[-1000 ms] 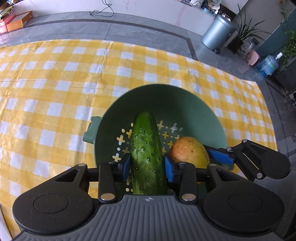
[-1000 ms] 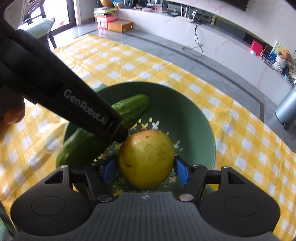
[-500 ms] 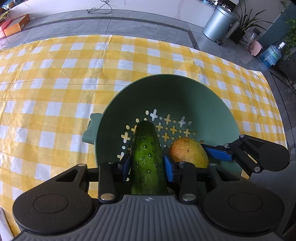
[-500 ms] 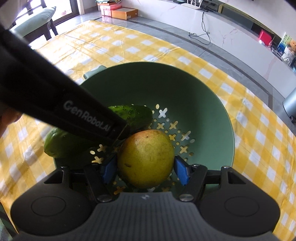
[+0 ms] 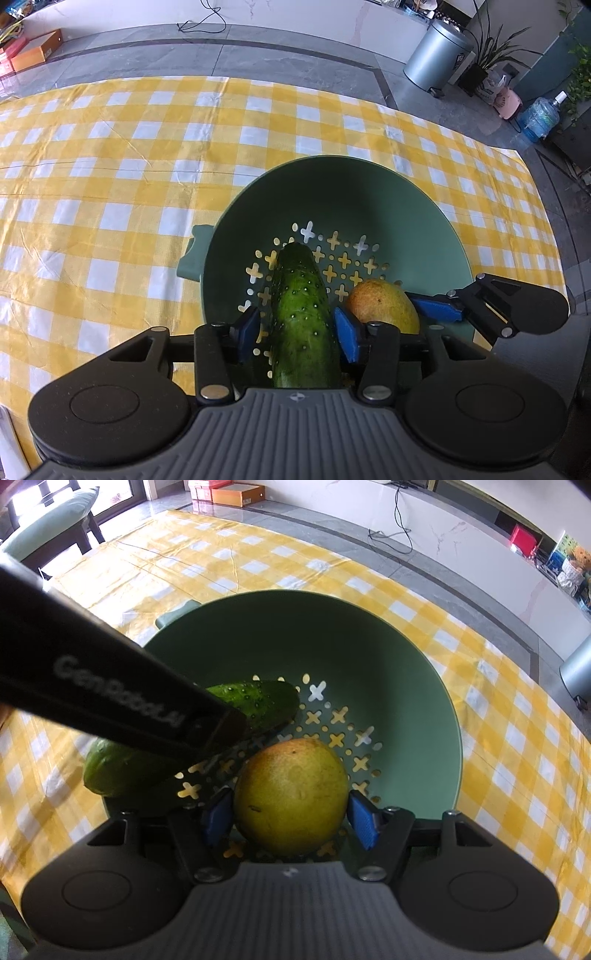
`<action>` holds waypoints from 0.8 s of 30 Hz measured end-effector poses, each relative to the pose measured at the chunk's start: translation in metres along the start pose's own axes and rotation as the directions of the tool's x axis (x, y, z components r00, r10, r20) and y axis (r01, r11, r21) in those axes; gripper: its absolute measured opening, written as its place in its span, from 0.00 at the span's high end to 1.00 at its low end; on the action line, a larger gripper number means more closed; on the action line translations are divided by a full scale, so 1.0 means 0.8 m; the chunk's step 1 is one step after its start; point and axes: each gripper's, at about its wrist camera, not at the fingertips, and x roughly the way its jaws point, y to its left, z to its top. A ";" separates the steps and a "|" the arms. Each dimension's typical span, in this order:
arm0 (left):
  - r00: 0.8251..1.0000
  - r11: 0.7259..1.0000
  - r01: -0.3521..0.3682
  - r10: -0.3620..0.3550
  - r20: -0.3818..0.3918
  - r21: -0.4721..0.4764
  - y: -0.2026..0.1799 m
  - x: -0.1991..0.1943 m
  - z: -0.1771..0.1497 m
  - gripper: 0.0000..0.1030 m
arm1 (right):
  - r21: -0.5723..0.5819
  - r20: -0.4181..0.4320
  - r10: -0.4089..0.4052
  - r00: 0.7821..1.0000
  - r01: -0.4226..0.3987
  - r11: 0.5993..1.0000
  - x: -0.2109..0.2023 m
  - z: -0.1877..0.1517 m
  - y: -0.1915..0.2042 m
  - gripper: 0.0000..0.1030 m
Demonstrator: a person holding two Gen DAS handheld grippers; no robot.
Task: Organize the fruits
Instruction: 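Open the left tool to drop the cucumber while the right tool releases the mango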
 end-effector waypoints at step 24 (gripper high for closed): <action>0.975 0.996 -0.059 0.043 0.220 0.067 -0.041 -0.113 -0.066 0.44 | 0.032 0.181 -0.098 0.979 0.093 0.995 -0.105 -0.038 0.033 0.23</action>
